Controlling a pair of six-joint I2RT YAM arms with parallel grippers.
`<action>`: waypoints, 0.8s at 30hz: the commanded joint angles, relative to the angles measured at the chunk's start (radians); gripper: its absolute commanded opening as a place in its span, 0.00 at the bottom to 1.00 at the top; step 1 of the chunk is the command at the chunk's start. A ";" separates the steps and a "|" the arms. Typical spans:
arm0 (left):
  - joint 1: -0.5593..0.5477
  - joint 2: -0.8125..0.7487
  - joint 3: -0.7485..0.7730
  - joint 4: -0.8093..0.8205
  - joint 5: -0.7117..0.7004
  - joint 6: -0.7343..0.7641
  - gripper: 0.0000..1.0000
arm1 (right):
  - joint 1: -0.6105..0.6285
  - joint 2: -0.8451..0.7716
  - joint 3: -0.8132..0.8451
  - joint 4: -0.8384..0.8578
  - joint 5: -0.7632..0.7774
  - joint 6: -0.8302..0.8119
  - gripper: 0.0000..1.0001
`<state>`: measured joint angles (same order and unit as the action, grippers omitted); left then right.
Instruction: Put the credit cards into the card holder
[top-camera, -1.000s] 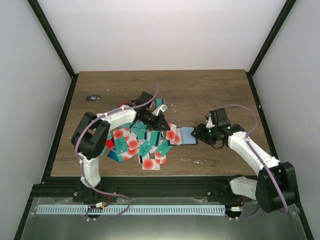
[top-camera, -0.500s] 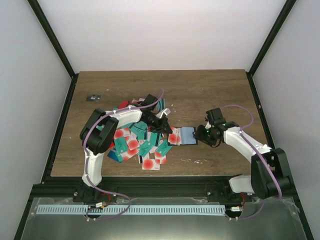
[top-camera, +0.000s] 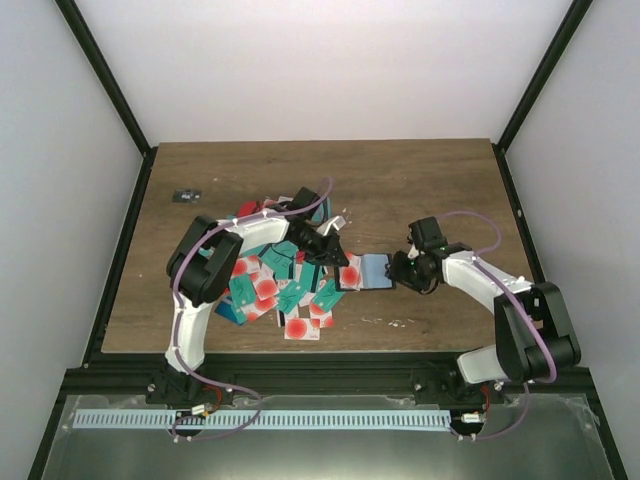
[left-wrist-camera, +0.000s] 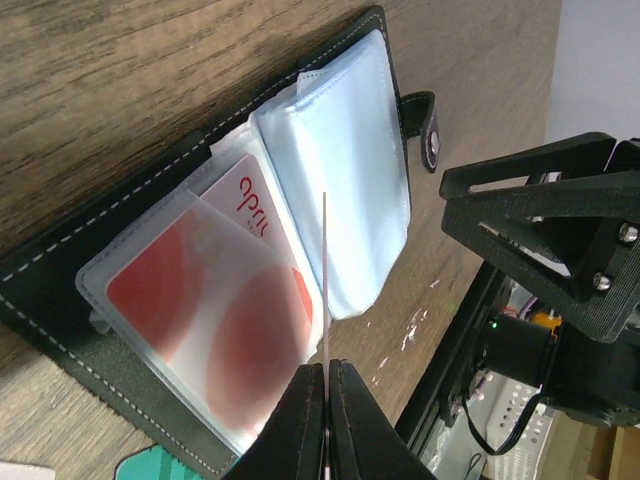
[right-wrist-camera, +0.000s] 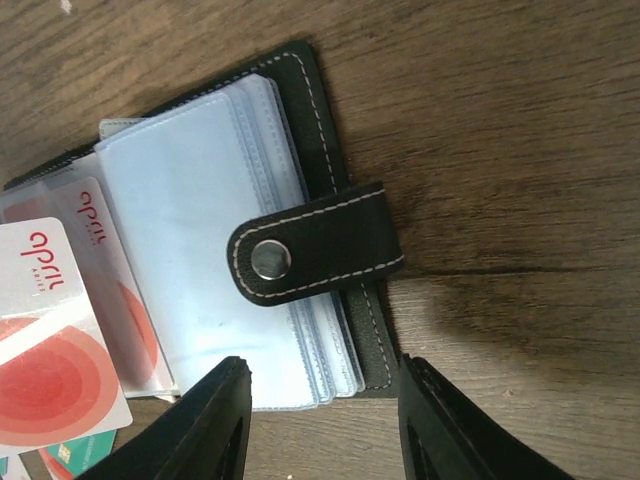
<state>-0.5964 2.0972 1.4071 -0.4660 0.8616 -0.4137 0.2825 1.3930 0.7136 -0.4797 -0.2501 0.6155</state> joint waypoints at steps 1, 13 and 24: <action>-0.006 0.043 0.034 -0.021 0.026 0.026 0.04 | -0.011 0.015 -0.015 0.030 0.004 -0.016 0.42; -0.011 0.076 0.069 -0.028 0.044 0.035 0.04 | -0.011 0.041 -0.023 0.053 -0.009 -0.026 0.41; -0.016 0.105 0.089 -0.028 0.047 0.030 0.04 | -0.011 0.063 -0.018 0.061 -0.015 -0.037 0.41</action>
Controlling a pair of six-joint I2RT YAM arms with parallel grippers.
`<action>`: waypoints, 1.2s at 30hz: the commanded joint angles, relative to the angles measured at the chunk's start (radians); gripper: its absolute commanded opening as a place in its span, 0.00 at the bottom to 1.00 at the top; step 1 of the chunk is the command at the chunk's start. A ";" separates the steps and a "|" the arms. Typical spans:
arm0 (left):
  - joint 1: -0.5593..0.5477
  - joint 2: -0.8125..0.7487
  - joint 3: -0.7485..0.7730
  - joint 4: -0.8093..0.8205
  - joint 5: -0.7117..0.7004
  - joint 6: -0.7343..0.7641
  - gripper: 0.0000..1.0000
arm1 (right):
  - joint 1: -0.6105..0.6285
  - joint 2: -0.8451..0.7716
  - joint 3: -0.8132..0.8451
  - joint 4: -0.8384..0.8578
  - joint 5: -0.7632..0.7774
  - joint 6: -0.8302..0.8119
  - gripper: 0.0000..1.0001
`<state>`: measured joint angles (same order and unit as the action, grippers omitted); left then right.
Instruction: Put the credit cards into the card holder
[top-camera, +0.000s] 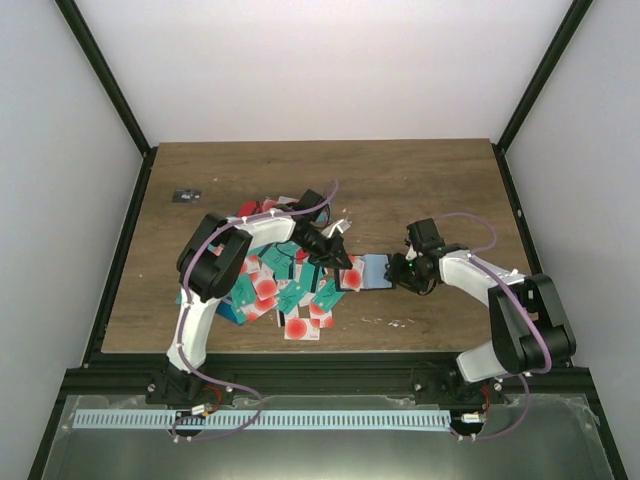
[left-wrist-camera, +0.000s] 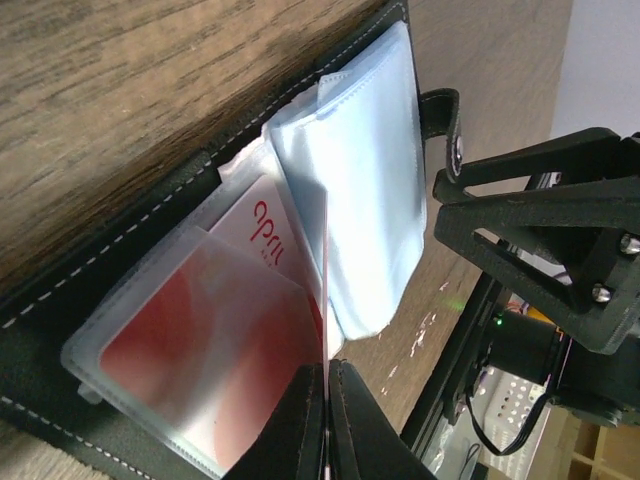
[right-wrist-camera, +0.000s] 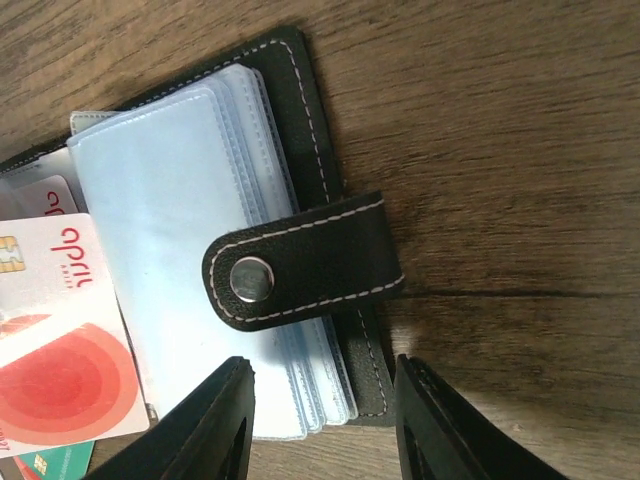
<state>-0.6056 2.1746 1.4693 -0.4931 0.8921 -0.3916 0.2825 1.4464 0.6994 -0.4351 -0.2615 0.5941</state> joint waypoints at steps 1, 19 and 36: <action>-0.008 0.029 0.030 0.000 0.018 0.008 0.04 | -0.012 0.009 -0.005 0.017 -0.005 -0.017 0.41; -0.017 0.070 0.083 0.001 0.025 -0.006 0.04 | -0.012 0.032 -0.002 0.029 -0.021 -0.033 0.40; -0.025 0.114 0.106 0.052 0.008 -0.104 0.04 | -0.012 0.053 0.003 0.038 -0.041 -0.047 0.40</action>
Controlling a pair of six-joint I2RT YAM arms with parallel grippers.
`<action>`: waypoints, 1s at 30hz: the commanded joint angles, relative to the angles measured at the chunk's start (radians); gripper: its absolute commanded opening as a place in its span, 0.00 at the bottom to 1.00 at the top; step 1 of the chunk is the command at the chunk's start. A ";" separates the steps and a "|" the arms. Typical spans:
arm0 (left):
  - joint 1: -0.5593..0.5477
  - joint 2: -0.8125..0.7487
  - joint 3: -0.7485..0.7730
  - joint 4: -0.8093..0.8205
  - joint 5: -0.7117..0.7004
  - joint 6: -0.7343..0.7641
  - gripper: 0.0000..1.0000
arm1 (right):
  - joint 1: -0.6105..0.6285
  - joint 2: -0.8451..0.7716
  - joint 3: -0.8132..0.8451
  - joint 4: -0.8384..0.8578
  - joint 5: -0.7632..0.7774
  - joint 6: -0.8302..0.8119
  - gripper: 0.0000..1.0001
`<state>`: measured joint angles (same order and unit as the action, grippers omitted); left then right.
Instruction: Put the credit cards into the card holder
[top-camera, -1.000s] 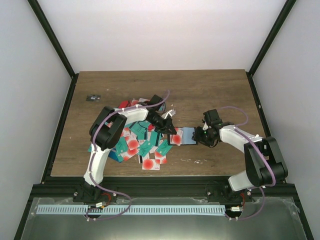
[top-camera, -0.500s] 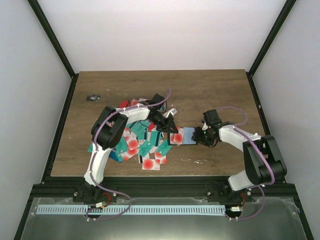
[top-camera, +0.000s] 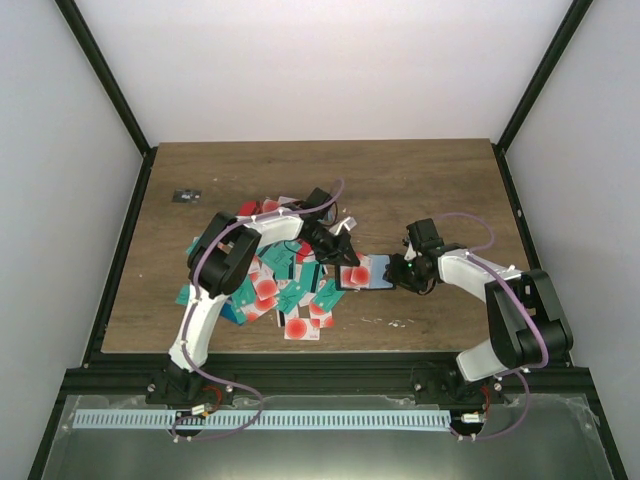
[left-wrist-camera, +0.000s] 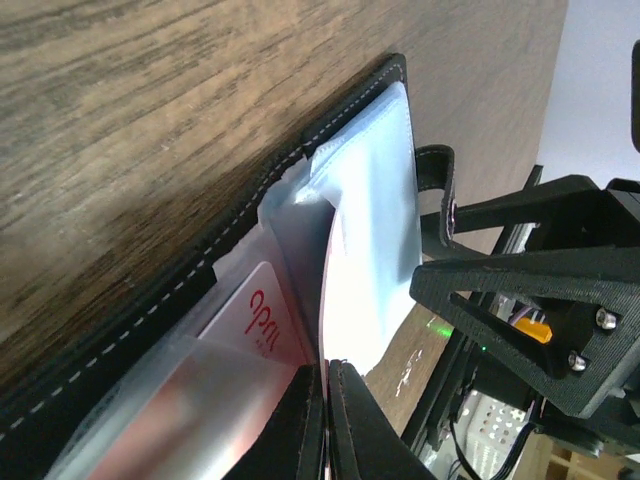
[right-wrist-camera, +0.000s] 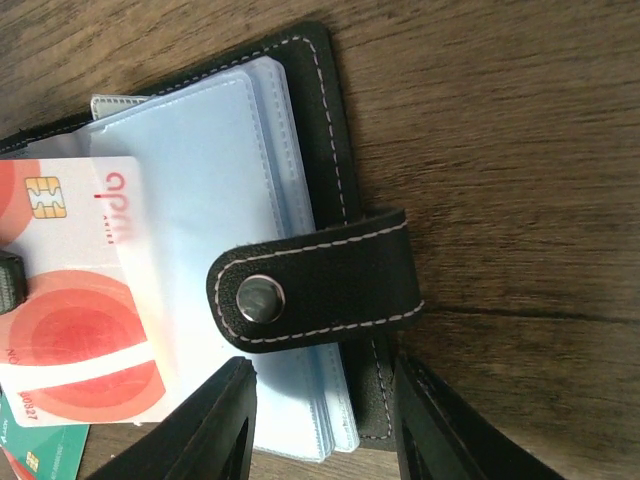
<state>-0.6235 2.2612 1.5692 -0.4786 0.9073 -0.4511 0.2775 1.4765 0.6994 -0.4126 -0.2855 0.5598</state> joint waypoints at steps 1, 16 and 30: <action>-0.008 0.028 0.002 0.047 -0.011 -0.055 0.04 | -0.007 0.024 0.002 0.018 -0.020 -0.014 0.40; -0.037 0.035 -0.022 0.149 -0.056 -0.174 0.04 | -0.007 0.040 0.002 0.029 -0.053 -0.025 0.39; -0.070 0.046 -0.041 0.204 -0.078 -0.224 0.04 | -0.006 0.061 0.030 0.022 -0.061 -0.043 0.39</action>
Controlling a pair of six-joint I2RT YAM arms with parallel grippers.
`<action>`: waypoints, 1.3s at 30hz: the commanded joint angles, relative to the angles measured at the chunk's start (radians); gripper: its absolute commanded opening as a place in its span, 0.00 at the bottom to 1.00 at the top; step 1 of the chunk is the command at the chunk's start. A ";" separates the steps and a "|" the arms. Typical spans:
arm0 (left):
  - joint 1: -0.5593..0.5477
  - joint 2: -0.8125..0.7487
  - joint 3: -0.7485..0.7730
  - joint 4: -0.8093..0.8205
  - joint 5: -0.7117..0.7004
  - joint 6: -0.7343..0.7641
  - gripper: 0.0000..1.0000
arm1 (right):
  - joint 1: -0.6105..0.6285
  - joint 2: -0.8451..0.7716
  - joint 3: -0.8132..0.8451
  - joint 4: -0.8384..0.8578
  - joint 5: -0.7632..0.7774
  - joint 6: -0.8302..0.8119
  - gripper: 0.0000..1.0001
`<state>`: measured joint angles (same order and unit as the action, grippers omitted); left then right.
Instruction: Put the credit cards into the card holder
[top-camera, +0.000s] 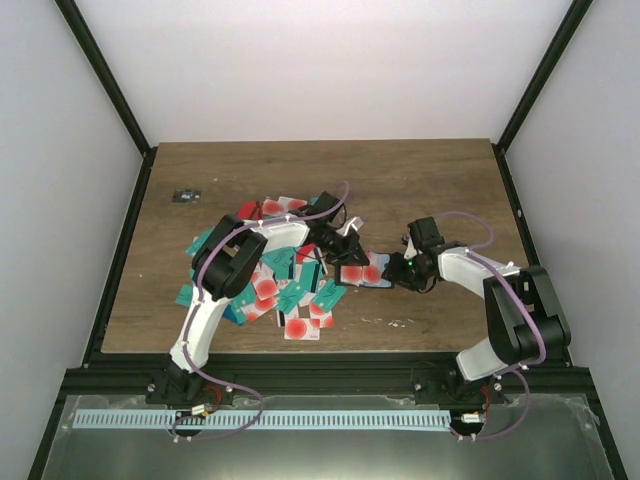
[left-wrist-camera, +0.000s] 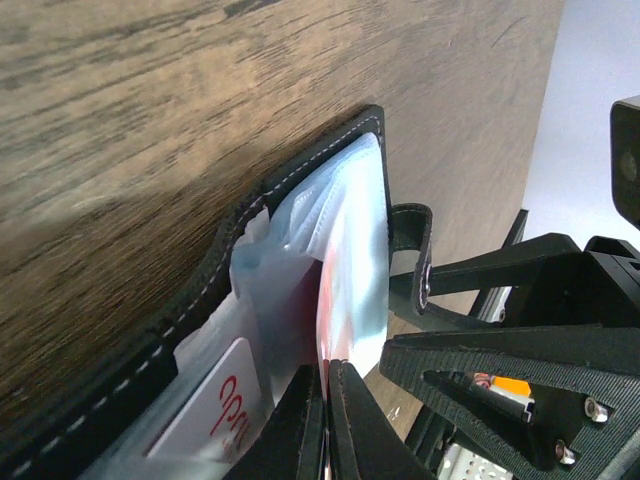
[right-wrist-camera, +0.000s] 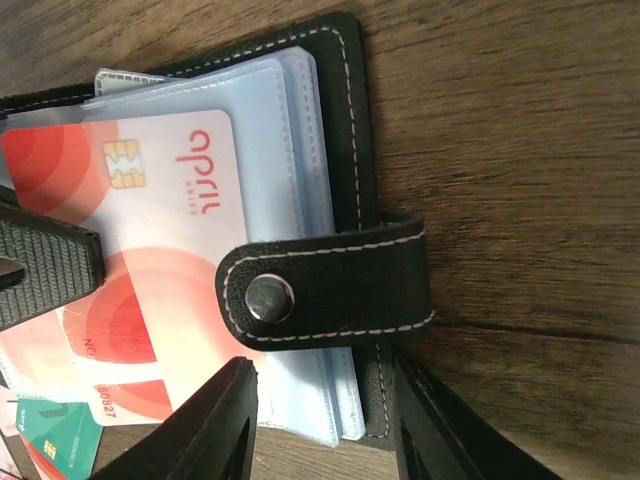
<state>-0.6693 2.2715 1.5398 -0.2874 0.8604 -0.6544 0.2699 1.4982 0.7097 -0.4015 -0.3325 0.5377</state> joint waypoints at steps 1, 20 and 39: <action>-0.025 0.036 -0.012 0.014 -0.033 -0.024 0.04 | 0.000 0.041 0.022 0.011 -0.014 -0.023 0.39; -0.056 0.072 -0.031 0.099 -0.050 -0.117 0.04 | 0.000 0.043 0.048 0.020 -0.047 -0.038 0.39; -0.065 0.025 -0.030 -0.012 -0.114 -0.053 0.18 | -0.021 -0.009 0.043 -0.010 -0.041 -0.058 0.41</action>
<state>-0.7097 2.2910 1.5230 -0.1810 0.8108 -0.7494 0.2573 1.5162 0.7376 -0.4339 -0.3481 0.5045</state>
